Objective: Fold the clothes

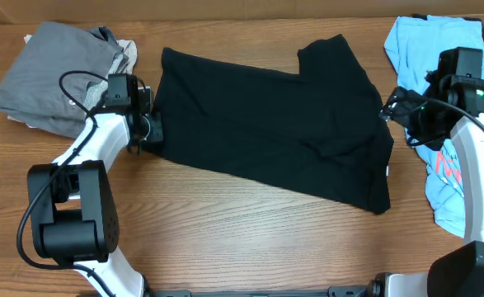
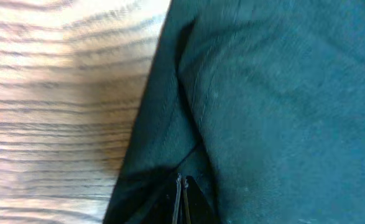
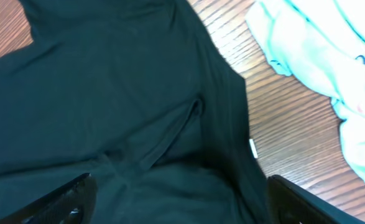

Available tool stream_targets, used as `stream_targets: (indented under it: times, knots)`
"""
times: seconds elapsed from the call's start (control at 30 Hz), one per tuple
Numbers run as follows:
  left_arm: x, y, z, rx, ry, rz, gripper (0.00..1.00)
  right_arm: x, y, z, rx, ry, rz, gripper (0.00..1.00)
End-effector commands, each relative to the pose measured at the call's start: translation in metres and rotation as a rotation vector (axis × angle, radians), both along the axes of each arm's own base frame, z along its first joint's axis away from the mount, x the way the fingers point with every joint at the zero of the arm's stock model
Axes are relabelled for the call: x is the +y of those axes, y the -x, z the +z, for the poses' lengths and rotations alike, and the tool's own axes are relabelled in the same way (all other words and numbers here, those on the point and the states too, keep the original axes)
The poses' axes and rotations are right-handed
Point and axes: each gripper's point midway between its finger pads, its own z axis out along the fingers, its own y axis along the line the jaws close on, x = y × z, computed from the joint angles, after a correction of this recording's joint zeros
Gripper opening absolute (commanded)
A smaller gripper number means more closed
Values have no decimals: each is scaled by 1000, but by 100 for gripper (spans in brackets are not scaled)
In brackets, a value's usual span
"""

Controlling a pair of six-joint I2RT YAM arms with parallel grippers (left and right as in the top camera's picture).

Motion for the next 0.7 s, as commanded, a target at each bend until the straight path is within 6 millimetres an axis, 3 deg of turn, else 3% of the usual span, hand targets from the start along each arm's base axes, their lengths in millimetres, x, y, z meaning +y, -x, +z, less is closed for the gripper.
stream_targets:
  times: [0.0, 0.1, 0.23, 0.67]
  knots:
    - [-7, 14, -17, 36, 13, -14, 4, 4, -6, 10, -40, 1, 19, 89]
    - [-5, 24, -21, 76, 10, 25, 4, 4, -7, 10, -42, 1, 19, 89]
    - [13, 43, -26, 155, -67, 149, 4, 4, -7, 10, -42, 1, 20, 89]
    - [35, 111, -30, 426, -157, 223, 9, 4, -5, 10, -35, 3, 29, 89]
